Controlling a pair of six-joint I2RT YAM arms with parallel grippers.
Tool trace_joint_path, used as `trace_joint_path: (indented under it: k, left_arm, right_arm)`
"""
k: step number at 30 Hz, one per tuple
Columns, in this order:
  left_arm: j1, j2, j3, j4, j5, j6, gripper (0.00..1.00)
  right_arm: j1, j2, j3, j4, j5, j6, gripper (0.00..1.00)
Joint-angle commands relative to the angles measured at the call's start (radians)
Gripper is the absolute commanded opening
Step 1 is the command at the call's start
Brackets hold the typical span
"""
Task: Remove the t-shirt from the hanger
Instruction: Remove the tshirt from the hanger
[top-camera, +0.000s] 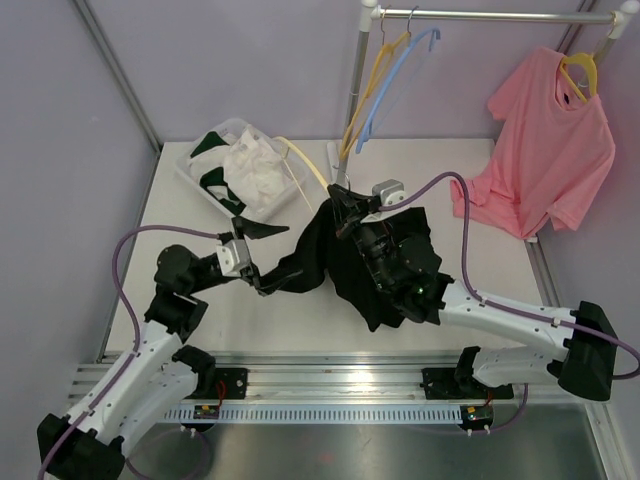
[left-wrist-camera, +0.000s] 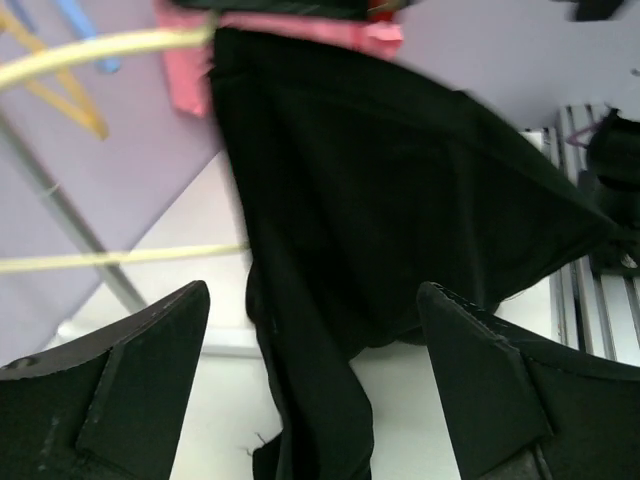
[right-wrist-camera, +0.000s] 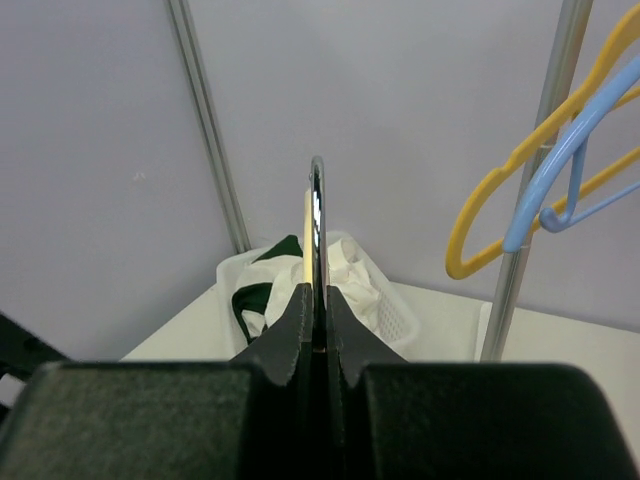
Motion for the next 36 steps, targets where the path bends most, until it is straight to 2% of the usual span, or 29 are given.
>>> trace_joint_path:
  k: [1, 5, 9, 16, 26, 31, 33, 35, 36]
  left_arm:
    - [-0.096, -0.051, -0.022, 0.002, -0.063, 0.146, 0.90]
    - [-0.186, -0.049, -0.018, -0.048, -0.114, 0.218, 0.94]
    - [-0.281, -0.016, -0.010, -0.063, -0.256, 0.250, 0.94]
    - [-0.338, 0.080, 0.041, -0.083, -0.473, 0.227, 0.96]
    - [-0.338, 0.134, 0.048, -0.065, -0.456, 0.221, 0.92]
    - [-0.342, 0.132, 0.028, -0.029, -0.427, 0.226, 0.78]
    - [-0.342, 0.135, 0.030, -0.041, -0.375, 0.229, 0.77]
    - [-0.343, 0.134, 0.030, -0.054, -0.340, 0.241, 0.71]
    - [-0.349, 0.134, 0.030, -0.058, -0.337, 0.247, 0.65]
  right_arm:
    - [0.009, 0.040, 0.086, 0.009, 0.076, 0.030, 0.00]
    - [0.009, 0.094, 0.126, 0.018, 0.109, 0.027, 0.00]
    - [0.007, 0.145, 0.161, 0.024, 0.149, 0.024, 0.00]
    - [0.015, 0.223, 0.195, 0.109, 0.198, -0.008, 0.00]
    - [0.027, 0.275, 0.219, 0.156, 0.200, -0.037, 0.00]
    - [0.032, 0.294, 0.230, 0.167, 0.194, -0.043, 0.00]
    - [0.035, 0.300, 0.233, 0.172, 0.195, -0.045, 0.00]
    - [0.037, 0.303, 0.235, 0.175, 0.194, -0.046, 0.00]
    - [0.035, 0.309, 0.238, 0.176, 0.191, -0.046, 0.00]
